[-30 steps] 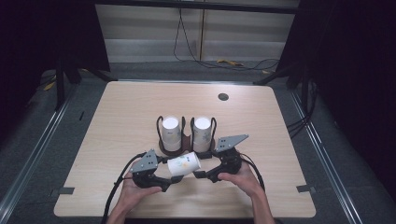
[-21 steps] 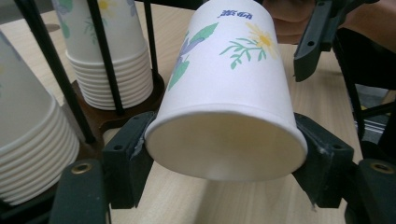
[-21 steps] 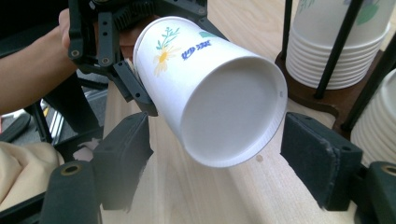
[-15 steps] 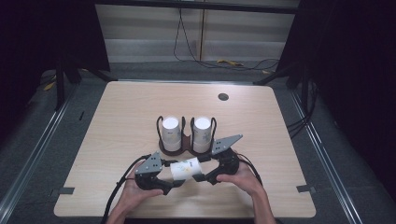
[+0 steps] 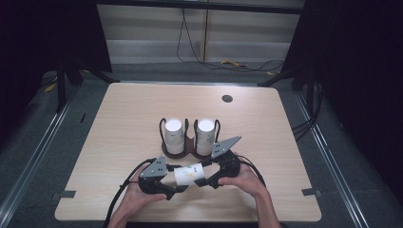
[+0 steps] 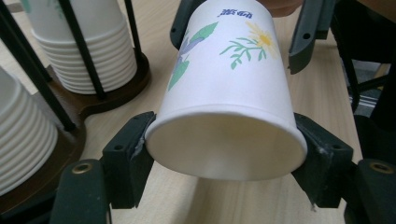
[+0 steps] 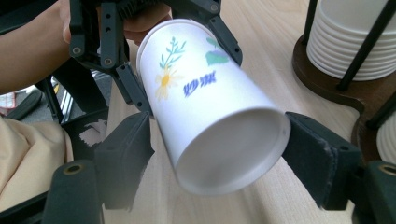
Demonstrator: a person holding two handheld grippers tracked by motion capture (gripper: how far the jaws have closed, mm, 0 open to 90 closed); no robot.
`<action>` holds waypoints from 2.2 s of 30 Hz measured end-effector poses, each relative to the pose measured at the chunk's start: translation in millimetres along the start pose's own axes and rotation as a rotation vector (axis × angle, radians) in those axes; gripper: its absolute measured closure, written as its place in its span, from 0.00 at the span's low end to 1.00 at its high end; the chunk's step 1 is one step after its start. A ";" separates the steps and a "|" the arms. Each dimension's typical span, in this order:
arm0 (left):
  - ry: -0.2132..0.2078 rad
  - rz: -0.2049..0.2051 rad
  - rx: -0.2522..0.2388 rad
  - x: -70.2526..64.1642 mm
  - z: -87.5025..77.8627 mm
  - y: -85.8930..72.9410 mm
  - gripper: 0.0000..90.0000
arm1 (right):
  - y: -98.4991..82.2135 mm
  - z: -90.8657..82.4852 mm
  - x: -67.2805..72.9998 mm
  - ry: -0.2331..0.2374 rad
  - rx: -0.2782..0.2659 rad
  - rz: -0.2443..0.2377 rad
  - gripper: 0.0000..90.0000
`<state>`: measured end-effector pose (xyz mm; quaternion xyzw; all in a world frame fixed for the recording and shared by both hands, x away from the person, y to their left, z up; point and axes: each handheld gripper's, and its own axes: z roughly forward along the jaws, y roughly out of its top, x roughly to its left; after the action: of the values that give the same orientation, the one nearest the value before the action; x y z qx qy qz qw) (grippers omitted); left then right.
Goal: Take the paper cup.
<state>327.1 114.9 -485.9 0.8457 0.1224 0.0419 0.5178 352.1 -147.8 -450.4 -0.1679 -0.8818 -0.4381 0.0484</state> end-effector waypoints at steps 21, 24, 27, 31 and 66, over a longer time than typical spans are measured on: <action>-0.063 0.003 0.015 0.3 -0.1 0.5 0.32 | 1.8 1.7 0.8 0.060 0.025 -0.032 0.34; -0.065 0.004 0.014 0.2 -0.3 0.9 0.32 | 2.9 2.4 1.4 0.065 0.033 -0.040 0.34; -0.066 0.007 0.012 -0.3 -0.4 1.3 0.32 | 3.3 3.2 1.7 0.071 0.041 -0.046 0.34; -0.070 0.010 0.003 -0.2 -1.4 1.6 0.32 | 3.8 2.5 2.7 0.072 0.036 -0.057 0.35; -0.094 -0.036 -0.090 2.1 -7.0 2.5 0.27 | 4.1 3.3 4.9 0.121 0.054 -0.084 0.41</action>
<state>328.1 120.4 -480.6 0.8203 0.1109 -0.0018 0.5611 349.1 -141.6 -448.1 -0.1028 -0.8949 -0.4253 0.0879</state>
